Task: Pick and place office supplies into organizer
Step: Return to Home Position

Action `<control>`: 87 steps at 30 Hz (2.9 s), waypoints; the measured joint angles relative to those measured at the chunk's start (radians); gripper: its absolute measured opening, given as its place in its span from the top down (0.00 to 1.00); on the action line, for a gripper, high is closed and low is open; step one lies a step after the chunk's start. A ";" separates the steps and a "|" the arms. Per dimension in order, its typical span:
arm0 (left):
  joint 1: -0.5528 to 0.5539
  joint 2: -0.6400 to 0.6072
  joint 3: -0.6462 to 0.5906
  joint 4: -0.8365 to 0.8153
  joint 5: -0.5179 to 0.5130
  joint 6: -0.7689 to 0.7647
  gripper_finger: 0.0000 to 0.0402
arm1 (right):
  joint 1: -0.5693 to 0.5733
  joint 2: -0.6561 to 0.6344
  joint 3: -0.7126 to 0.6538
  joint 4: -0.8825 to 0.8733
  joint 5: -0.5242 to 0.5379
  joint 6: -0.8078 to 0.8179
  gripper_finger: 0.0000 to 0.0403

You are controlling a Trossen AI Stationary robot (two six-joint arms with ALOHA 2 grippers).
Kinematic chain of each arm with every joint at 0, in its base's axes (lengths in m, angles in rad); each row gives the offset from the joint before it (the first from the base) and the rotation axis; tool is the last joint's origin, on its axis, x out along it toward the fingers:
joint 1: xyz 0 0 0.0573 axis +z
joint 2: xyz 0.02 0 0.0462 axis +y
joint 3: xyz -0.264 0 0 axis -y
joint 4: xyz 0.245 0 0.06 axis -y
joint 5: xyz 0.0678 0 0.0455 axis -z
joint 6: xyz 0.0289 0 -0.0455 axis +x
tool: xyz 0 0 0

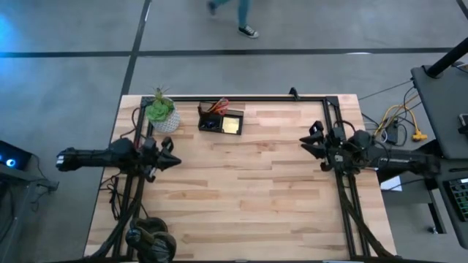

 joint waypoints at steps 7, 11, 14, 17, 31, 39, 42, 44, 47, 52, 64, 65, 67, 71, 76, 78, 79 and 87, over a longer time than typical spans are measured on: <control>0.016 0.013 -0.001 -0.081 -0.002 0.027 1.00 | -0.081 -0.031 -0.054 0.028 -0.130 0.028 0.76; 0.027 0.027 -0.001 -0.112 -0.034 0.041 1.00 | -0.112 -0.038 -0.062 0.017 -0.164 0.024 0.76; 0.034 0.036 -0.001 -0.118 -0.081 0.043 1.00 | -0.148 -0.038 -0.064 -0.004 -0.206 0.023 0.76; 0.042 0.044 -0.002 -0.120 -0.093 0.043 1.00 | -0.195 -0.038 -0.068 -0.018 -0.254 0.023 0.76; 0.049 0.151 -0.002 -0.125 -0.117 -0.035 1.00 | -0.412 -0.033 -0.080 -0.019 -0.453 0.049 0.77; 0.049 0.189 -0.002 -0.069 -0.118 -0.036 1.00 | -0.407 -0.002 -0.080 -0.026 -0.449 0.049 0.75; 0.049 0.195 -0.002 -0.039 -0.118 -0.035 1.00 | -0.407 0.018 -0.080 -0.047 -0.449 0.049 0.75; 0.049 0.195 -0.002 -0.030 -0.118 -0.035 1.00 | -0.407 0.031 -0.080 -0.050 -0.449 0.049 0.75; 0.049 0.196 -0.002 -0.032 -0.118 -0.035 1.00 | -0.407 0.045 -0.080 -0.050 -0.449 0.049 0.76; 0.049 0.195 -0.002 -0.035 -0.118 -0.035 1.00 | -0.370 0.058 -0.080 -0.065 -0.434 0.049 0.78; 0.048 0.206 -0.002 -0.034 -0.119 -0.034 1.00 | -0.205 0.023 -0.080 -0.071 -0.397 0.056 0.79; 0.048 0.209 -0.002 -0.035 -0.119 -0.034 1.00 | -0.205 0.022 -0.080 -0.071 -0.396 0.056 0.79; 0.049 0.208 -0.002 -0.036 -0.119 -0.034 1.00 | -0.205 0.013 -0.080 -0.073 -0.395 0.056 0.78; 0.049 0.210 -0.002 -0.036 -0.119 -0.034 1.00 | -0.174 -0.063 -0.080 -0.099 -0.395 0.056 0.77; 0.048 0.208 -0.002 -0.035 -0.119 -0.034 1.00 | -0.149 -0.184 -0.080 -0.109 -0.395 0.056 0.78; 0.048 0.206 -0.002 -0.035 -0.119 -0.034 1.00 | -0.148 -0.214 -0.080 -0.107 -0.395 0.056 0.79; 0.048 0.206 -0.002 -0.035 -0.119 -0.034 1.00 | -0.148 -0.227 -0.080 -0.108 -0.395 0.056 0.79; 0.048 0.208 -0.002 -0.035 -0.119 -0.034 1.00 | -0.083 -0.257 -0.080 -0.107 -0.395 0.056 0.80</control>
